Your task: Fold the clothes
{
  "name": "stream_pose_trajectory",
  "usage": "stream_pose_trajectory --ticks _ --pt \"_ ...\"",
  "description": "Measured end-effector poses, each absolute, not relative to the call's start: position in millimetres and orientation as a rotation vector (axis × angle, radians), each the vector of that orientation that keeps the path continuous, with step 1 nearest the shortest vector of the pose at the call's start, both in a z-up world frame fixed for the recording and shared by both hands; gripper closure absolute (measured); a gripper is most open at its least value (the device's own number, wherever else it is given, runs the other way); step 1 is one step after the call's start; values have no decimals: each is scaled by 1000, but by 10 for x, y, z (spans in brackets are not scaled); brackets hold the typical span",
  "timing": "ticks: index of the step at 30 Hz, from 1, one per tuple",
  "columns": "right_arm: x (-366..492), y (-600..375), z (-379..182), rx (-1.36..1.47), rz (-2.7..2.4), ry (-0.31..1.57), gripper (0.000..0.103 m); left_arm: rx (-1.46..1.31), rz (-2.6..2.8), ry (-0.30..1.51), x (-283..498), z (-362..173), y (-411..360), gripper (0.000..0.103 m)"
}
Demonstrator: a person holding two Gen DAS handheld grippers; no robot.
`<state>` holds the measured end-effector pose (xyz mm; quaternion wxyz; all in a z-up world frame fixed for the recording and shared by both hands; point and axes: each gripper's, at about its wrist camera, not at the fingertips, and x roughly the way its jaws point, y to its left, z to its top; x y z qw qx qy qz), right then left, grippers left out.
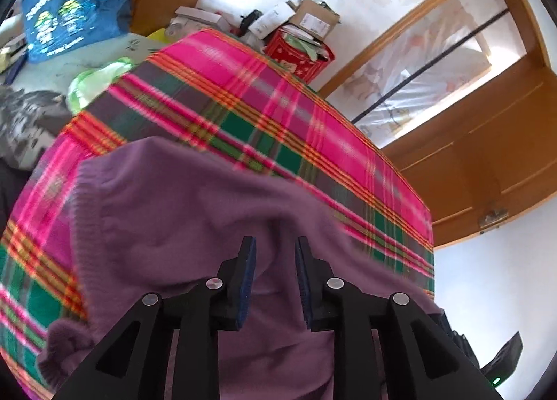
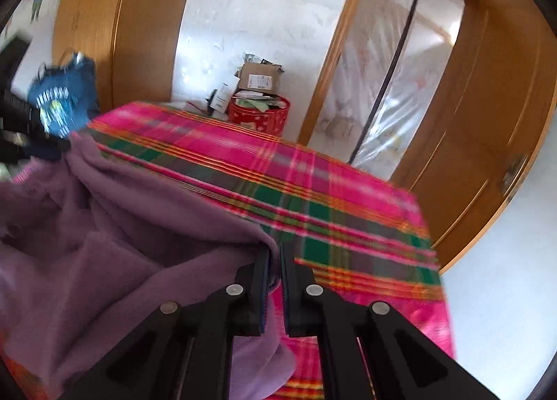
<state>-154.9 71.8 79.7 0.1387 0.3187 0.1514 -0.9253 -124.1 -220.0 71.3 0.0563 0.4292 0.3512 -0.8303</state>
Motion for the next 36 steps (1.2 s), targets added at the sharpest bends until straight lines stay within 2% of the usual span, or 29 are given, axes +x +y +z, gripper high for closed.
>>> stream_pose_trajectory --ticks 7,10,14,17,18,25,26,28,29,30,36 --pt "-1315 1110 1013 965 -2592 57 90 1257 -2543 1096 -581 745 -2275 76" --pt "-1105 1290 1027 956 -2568 -85 80 1263 -2592 1069 -358 758 -2131 76" --pt "-848 1423 850 1017 -2439 -257 76 1344 -2682 1065 -228 722 -1820 63" --pt "-637 1408 718 996 -2311 -363 68 1447 -2727 1057 -217 630 -1562 62" --pt "-590 1382 683 993 -2281 -373 65 1484 -2726 1054 -222 584 -1487 62" --pt "-476 1116 487 1047 -2170 -319 65 1611 -2675 1101 -198 326 -1227 62" --pt "-471 1084 477 1045 -2171 -302 65 1620 -2670 1100 -192 304 -1207 62" --pt "-457 1029 466 1036 -2182 -267 74 1641 -2659 1096 -180 259 -1161 62" --pt "-453 1015 457 1034 -2186 -257 89 1645 -2660 1091 -180 251 -1145 62" --pt "-449 1008 446 1034 -2188 -251 96 1647 -2662 1085 -181 249 -1130 62" --pt "-423 1091 649 944 -2271 -195 98 1656 -2677 1047 -191 237 -1046 62"
